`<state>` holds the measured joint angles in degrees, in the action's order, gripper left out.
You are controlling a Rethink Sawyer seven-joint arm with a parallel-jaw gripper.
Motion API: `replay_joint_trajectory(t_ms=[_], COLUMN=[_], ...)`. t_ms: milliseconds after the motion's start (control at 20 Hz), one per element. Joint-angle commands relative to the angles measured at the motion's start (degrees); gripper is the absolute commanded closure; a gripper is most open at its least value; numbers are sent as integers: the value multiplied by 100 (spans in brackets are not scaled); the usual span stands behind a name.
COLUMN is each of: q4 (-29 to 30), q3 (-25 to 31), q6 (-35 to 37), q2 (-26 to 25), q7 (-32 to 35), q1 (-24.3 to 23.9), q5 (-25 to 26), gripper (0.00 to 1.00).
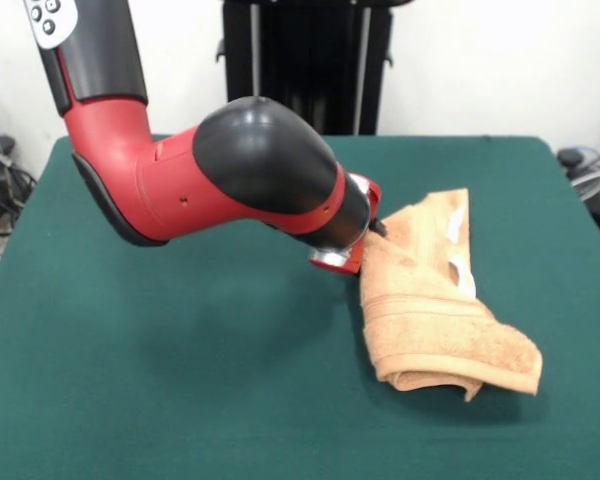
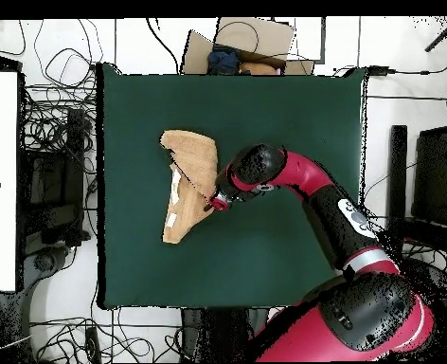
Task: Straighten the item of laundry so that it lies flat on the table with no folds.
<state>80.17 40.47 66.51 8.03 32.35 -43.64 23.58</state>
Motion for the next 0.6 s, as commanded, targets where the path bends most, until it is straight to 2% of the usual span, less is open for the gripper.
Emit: replay_joint_trajectory(t_ms=[50, 600], q4=[65, -70], q3=[202, 56], q6=[283, 510], q2=[47, 92], q7=[-1366, -1902], q1=[-57, -61], q5=[461, 602], gripper=[0, 0])
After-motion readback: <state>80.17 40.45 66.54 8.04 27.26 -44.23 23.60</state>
